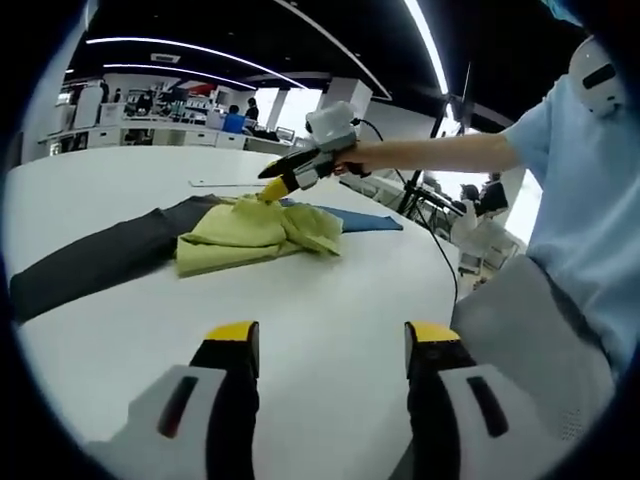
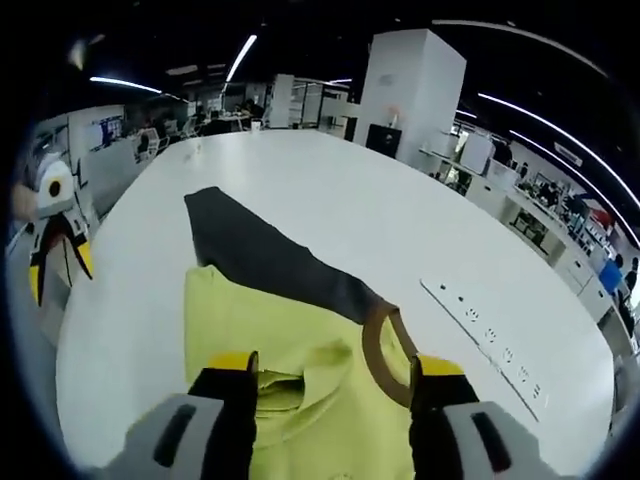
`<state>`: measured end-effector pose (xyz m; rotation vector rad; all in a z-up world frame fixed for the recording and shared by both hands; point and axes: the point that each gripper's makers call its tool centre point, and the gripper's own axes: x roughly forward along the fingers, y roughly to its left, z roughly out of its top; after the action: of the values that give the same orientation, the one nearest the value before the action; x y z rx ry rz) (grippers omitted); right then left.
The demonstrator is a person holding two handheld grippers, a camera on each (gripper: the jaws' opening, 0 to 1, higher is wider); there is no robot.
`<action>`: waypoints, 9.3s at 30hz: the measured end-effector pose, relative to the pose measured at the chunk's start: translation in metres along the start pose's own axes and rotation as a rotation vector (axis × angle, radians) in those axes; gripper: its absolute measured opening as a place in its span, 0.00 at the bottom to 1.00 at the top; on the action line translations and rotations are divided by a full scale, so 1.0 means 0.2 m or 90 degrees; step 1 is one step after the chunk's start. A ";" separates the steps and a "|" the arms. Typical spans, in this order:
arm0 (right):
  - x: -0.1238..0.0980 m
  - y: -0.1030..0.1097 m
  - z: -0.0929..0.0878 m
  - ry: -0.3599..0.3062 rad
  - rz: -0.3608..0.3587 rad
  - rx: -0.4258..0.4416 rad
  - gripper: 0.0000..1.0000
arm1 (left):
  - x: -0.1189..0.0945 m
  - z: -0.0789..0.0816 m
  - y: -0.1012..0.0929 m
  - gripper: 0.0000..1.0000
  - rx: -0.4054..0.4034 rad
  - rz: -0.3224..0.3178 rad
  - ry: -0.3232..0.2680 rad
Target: Fold the garment on the visible template until the final outline fits inside the template.
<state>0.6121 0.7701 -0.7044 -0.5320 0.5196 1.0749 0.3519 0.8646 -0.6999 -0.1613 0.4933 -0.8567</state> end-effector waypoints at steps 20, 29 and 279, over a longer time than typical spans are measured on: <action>-0.26 0.11 -0.05 -0.051 -0.021 0.000 0.98 | 0.04 0.06 -0.03 0.56 0.021 -0.014 -0.006; -0.34 0.18 -0.10 -0.058 -0.035 0.004 0.90 | 0.08 0.08 0.01 0.58 0.056 -0.007 0.019; -1.46 0.16 -1.03 -0.038 -0.333 0.335 0.76 | -0.17 -0.03 0.12 0.94 0.011 0.151 0.098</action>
<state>0.4426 0.4548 -0.6821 -0.1501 0.5466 0.4251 0.3480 0.9067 -0.7007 -0.0197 0.6352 -0.6430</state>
